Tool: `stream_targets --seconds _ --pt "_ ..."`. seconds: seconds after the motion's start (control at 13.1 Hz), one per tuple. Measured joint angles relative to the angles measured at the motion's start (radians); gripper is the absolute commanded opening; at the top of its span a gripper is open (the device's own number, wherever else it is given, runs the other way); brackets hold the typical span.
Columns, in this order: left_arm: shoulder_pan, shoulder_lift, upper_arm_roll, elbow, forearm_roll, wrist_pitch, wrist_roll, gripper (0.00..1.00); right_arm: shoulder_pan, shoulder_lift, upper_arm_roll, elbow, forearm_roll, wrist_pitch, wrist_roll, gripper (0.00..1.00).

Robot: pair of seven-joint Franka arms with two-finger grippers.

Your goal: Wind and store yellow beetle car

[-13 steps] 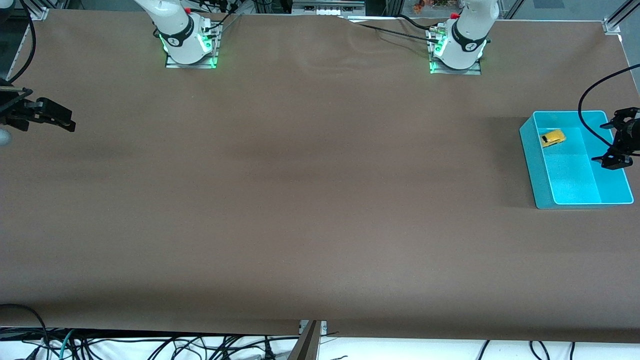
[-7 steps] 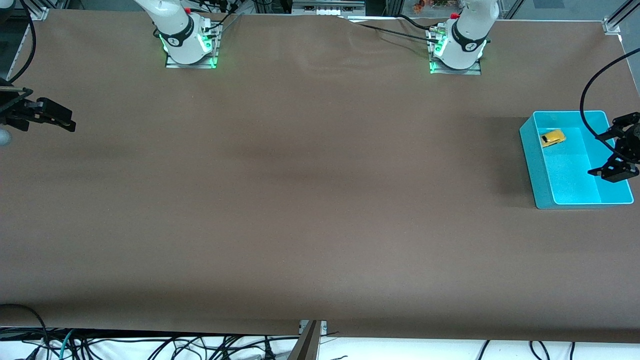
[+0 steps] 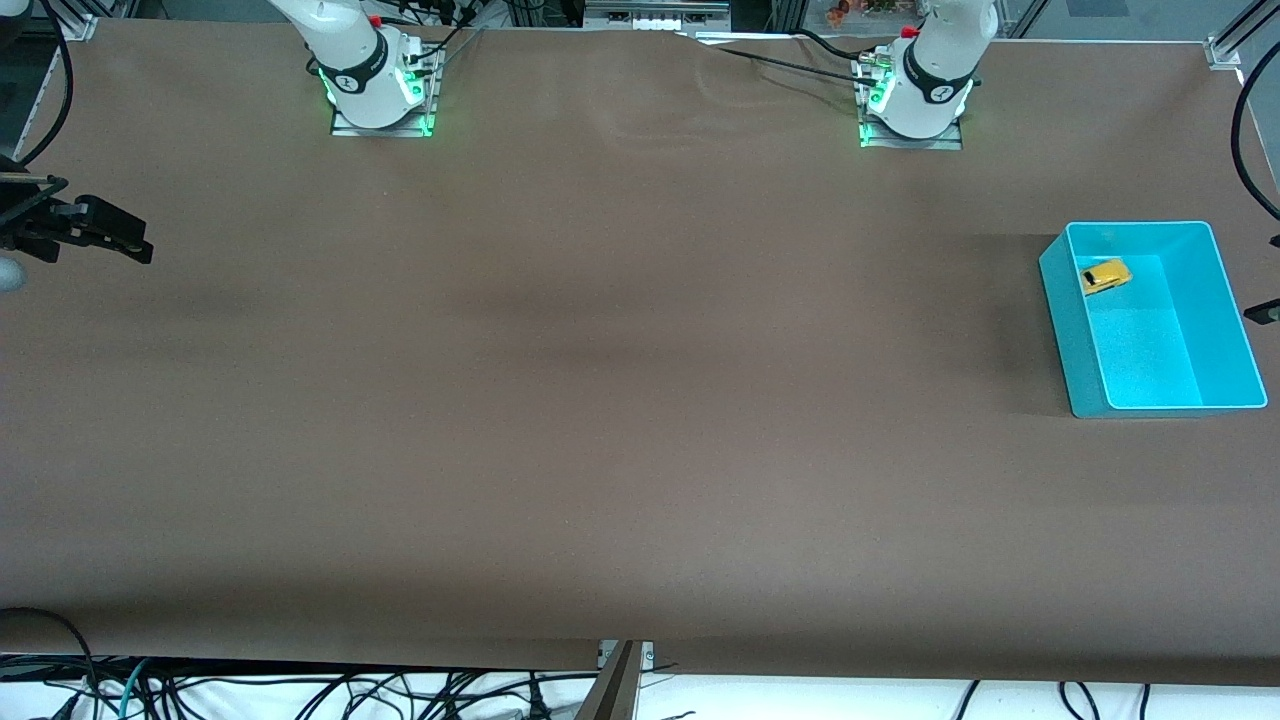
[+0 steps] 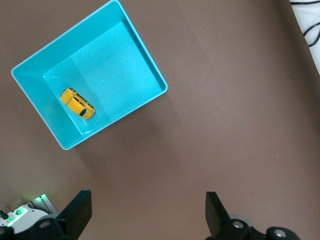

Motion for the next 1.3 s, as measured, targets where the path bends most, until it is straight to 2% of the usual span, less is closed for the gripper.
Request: stream_targets --seconds 0.23,0.53,0.84,1.3 --pt "-0.051 -0.044 -0.013 0.001 0.03 -0.021 0.094 1.0 0.0 0.0 0.0 0.0 0.0 0.0 0.0 1.0" --pt "-0.298 -0.154 0.144 -0.072 0.047 -0.03 0.331 1.0 0.0 0.0 0.0 0.0 0.0 0.0 0.0 1.0" --pt "-0.322 -0.21 0.162 -0.131 0.039 -0.03 0.592 1.0 0.0 0.0 0.0 0.0 0.0 0.0 0.0 1.0" --pt "-0.324 -0.223 0.184 -0.147 0.009 -0.051 0.714 1.0 0.0 0.0 0.0 0.0 0.0 0.0 0.0 1.0"
